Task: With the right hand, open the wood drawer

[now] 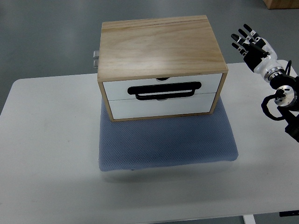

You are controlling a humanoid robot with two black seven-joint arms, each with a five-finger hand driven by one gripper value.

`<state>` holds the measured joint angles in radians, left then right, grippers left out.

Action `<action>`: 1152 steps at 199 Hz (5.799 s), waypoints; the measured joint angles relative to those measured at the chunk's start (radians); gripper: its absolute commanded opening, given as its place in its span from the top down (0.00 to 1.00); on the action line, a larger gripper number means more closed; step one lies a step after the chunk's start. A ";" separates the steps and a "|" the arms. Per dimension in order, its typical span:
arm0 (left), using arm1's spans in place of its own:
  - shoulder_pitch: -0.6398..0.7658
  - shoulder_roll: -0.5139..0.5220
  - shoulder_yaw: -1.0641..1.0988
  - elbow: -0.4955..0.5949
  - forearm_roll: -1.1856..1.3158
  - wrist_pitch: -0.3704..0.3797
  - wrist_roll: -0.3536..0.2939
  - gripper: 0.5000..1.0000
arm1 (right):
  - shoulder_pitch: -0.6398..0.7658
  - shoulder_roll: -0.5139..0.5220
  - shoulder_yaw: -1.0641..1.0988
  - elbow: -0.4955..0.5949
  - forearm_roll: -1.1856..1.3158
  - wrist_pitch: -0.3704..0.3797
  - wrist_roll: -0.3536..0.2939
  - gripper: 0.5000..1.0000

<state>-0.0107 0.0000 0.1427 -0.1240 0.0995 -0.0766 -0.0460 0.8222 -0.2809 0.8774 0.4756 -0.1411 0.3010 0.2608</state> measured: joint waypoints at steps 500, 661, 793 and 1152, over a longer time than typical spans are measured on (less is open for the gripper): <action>0.000 0.000 0.000 0.000 0.000 0.000 0.000 0.00 | 0.208 -0.290 -0.246 0.175 -0.006 0.166 -0.001 0.11; 0.000 0.000 0.000 0.000 0.000 0.000 0.000 0.00 | 0.867 -0.456 -1.138 0.663 -0.011 0.310 -0.006 0.11; 0.000 0.000 0.000 0.000 0.000 0.000 0.000 0.00 | 1.162 -0.336 -1.531 0.887 -0.017 0.281 -0.123 0.11; 0.000 0.000 0.000 0.000 0.000 0.000 0.000 0.00 | 1.075 -0.184 -1.548 0.950 -0.013 0.172 -0.252 0.11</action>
<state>-0.0107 0.0000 0.1427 -0.1243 0.0998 -0.0766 -0.0460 1.8970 -0.4650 -0.6703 1.4257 -0.1542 0.4726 0.0086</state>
